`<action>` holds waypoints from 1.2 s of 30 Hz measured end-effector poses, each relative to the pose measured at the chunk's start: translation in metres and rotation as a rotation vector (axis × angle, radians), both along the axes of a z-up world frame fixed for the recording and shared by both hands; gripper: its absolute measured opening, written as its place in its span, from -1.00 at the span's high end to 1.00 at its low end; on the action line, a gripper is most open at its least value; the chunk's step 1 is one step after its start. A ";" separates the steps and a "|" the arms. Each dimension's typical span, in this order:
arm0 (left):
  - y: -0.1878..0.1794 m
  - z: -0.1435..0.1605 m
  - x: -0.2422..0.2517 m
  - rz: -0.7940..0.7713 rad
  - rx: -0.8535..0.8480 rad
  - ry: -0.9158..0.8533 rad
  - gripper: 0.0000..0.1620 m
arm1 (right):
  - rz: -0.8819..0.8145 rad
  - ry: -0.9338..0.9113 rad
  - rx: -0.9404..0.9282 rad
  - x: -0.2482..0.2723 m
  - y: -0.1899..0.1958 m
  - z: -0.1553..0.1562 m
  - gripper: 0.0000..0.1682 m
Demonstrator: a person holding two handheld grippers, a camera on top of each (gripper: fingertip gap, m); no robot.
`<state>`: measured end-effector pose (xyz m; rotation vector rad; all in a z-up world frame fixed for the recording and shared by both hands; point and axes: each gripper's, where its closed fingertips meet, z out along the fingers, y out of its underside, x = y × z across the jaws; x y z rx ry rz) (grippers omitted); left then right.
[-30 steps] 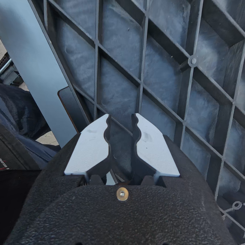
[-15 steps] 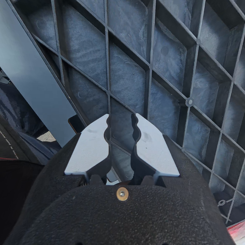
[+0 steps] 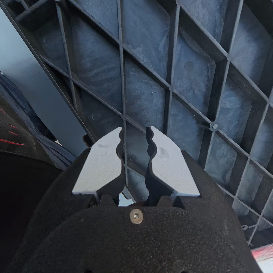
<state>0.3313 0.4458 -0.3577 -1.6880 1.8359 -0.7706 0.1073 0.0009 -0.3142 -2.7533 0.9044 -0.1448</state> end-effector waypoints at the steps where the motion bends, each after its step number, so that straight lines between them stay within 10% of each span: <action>1: 0.001 0.002 -0.003 0.010 -0.006 0.000 0.66 | 0.005 0.012 0.007 -0.001 0.005 -0.002 0.67; 12: 0.063 -0.043 0.056 0.006 -0.002 0.147 0.51 | 0.062 0.048 0.050 0.008 0.030 -0.014 0.66; 24: 0.044 -0.099 0.043 -0.072 0.036 0.347 0.57 | -0.014 0.088 0.039 -0.011 0.012 -0.014 0.66; 36: 0.035 -0.077 0.067 -0.119 0.009 0.294 0.59 | -0.039 0.110 0.042 -0.016 0.011 -0.017 0.66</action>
